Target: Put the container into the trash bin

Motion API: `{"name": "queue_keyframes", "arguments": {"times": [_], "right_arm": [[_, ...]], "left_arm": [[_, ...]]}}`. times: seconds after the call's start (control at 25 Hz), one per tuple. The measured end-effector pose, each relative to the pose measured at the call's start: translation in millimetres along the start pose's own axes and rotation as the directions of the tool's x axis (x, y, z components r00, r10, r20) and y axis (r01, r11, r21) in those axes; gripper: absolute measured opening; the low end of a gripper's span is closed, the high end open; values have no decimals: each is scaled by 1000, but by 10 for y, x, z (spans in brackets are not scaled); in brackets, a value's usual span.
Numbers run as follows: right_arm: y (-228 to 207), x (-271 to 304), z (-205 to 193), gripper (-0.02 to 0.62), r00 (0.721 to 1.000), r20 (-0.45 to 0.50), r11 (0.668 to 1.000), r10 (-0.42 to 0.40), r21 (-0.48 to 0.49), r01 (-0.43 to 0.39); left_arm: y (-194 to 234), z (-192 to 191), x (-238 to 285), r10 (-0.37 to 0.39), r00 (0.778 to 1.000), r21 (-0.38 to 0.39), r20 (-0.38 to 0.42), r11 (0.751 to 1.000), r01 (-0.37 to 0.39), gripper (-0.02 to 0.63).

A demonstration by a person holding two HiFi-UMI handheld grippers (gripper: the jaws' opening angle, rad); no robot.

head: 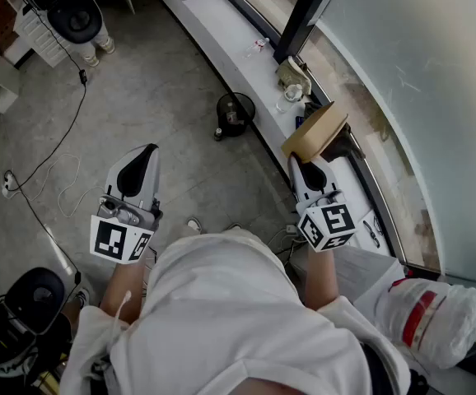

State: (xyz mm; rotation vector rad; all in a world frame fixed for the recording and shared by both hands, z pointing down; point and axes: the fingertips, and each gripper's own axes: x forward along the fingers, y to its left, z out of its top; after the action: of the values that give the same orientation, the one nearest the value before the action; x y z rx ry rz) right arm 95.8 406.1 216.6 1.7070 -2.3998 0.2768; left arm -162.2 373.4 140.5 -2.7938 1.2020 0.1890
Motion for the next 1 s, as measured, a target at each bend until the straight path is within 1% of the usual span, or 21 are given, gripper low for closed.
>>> {"name": "queue_keyframes", "arguments": {"times": [0.2,0.44,0.6,0.8,0.92,1.0], "right_arm": [[54,24,10,18,1000,-3,1000,9,-8,-9],[47,-34,-74,17,1000,-21,1000,22,-6,-22],[-3,-97,-129,18,998,-10,998,56,8,-56],[-79,-75,-240,18,997,-3,997,74,34,-74],[-76,8,-310,20,996,-26,995,87,55,-86],[-103,94,-372,20,994,-48,994,96,55,-93]], "left_arm": [[15,-17,-29,7,1000,-5,-9,1000,-7,17],[-66,-39,-31,9,1000,-11,-19,1000,-9,17],[-183,-52,-46,23,999,-4,-24,1000,-23,17],[-287,-199,-111,40,998,-13,-54,999,-41,17],[-249,-296,-59,39,996,-23,-79,999,-41,17],[-192,-353,55,34,996,-32,-81,999,-37,17]]}}
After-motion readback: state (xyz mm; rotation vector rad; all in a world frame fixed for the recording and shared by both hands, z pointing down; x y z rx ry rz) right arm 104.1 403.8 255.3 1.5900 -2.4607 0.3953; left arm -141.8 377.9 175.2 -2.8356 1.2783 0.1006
